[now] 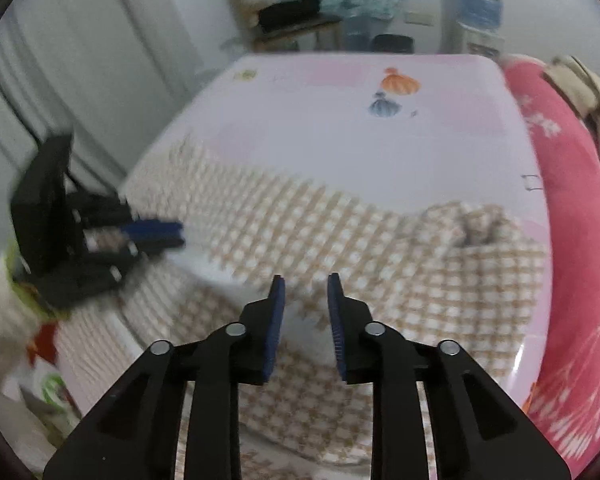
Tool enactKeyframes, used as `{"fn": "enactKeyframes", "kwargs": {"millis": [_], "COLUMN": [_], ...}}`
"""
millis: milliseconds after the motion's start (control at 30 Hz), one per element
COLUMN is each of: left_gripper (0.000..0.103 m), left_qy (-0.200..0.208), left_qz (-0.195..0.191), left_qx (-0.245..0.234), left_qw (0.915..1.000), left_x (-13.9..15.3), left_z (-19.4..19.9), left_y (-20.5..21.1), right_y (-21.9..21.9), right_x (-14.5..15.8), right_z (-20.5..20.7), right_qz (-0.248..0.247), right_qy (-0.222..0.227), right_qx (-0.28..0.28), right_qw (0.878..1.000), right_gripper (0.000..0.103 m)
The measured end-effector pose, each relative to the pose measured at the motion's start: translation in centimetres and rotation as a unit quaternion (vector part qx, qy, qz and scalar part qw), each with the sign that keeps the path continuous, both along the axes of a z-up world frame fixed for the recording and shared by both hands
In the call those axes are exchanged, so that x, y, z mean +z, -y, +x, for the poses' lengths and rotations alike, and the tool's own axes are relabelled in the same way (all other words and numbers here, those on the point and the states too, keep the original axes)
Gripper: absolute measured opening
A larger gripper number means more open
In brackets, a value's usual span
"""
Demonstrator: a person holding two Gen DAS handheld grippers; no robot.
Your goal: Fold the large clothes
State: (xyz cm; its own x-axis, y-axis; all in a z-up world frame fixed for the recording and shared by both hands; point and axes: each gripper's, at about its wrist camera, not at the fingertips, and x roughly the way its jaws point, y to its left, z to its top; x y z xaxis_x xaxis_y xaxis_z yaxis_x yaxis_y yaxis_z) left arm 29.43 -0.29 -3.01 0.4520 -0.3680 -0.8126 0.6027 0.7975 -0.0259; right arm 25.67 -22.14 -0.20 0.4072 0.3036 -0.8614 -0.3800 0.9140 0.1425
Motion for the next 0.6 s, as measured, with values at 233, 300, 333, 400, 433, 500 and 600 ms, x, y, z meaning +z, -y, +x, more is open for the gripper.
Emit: {"fn": "enactKeyframes", "kwargs": {"millis": [233, 300, 333, 400, 433, 500, 600], "left_gripper": [0.014, 0.014, 0.014, 0.014, 0.014, 0.014, 0.014], "left_qy": [-0.022, -0.014, -0.007, 0.009, 0.011, 0.010, -0.003], "left_qz": [-0.024, -0.031, -0.045, -0.072, -0.082, -0.095, -0.091], "left_qx": [0.018, 0.026, 0.024, 0.017, 0.013, 0.008, -0.005], "left_qw": [0.9993, 0.9991, 0.9987, 0.9972, 0.9965, 0.9954, 0.9959], "left_x": [0.5, 1.7, 2.6, 4.2, 4.6, 4.9, 3.6], "left_z": [0.0, -0.3, -0.4, -0.8, -0.8, -0.5, 0.2], "left_y": [-1.7, -2.4, -2.7, -2.6, -2.3, -1.1, 1.6], "right_y": [0.0, -0.2, -0.5, -0.8, -1.1, -2.1, -3.6], "right_x": [-1.4, -0.1, 0.8, 2.0, 2.4, 2.1, 0.3], "right_z": [-0.7, -0.9, -1.2, -0.9, -0.7, 0.0, 1.5], "right_qz": [-0.022, -0.027, -0.020, -0.004, 0.009, 0.018, 0.016], "right_qy": [-0.039, -0.027, -0.015, -0.003, 0.004, 0.013, 0.000], "right_qx": [-0.011, -0.009, -0.003, 0.001, 0.004, 0.008, 0.010], "right_qw": [0.999, 0.999, 1.000, 1.000, 1.000, 1.000, 1.000], "right_gripper": [0.025, 0.026, 0.027, 0.030, 0.032, 0.034, 0.034]}}
